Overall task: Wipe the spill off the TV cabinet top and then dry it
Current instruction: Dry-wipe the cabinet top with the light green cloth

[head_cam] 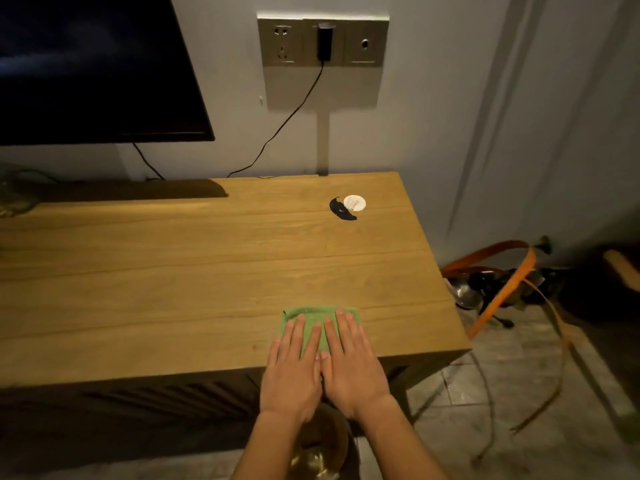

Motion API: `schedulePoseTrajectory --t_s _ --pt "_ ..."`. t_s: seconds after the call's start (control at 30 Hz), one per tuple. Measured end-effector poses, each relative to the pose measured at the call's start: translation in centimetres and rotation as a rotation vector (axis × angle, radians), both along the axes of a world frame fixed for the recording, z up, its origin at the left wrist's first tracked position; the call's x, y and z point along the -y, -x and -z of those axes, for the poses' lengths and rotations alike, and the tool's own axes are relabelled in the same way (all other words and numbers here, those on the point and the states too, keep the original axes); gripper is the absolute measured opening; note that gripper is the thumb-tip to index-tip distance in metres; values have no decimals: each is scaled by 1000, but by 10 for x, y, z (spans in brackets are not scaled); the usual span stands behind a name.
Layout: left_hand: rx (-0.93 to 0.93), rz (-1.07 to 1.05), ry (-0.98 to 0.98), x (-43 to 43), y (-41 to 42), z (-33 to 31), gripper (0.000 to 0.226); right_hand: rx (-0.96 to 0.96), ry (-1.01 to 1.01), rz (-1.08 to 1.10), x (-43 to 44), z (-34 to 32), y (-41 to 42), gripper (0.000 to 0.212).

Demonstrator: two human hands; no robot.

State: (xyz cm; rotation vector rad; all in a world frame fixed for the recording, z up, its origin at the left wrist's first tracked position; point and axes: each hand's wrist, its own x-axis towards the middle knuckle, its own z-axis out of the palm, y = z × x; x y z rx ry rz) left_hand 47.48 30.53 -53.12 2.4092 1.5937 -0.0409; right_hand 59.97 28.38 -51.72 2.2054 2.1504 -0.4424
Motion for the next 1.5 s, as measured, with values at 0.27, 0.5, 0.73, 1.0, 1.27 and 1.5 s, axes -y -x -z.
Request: schedulePoseTrajectory --t_s 0.27,0.5,0.73,1.0,1.27,1.5 --pt "59 -15 -33 -50 -11 8 54 -40 -25 23 -52 11 -14 59" --pt "81 -48 -103 -170 -42 16 54 -73 -87 30 -172 22 -46 59" --pt "99 -43 -116 -315 -71 21 54 -49 -85 19 -314 21 -74 58" --pt "89 -58 -130 -416 -98 25 54 -46 -76 -11 -421 28 -102 58" --pt "81 -27 -126 -425 -98 24 53 -32 -111 13 -425 29 -101 58" --pt "87 -28 -96 -364 -75 20 53 -12 -107 -10 -365 26 -81 59"
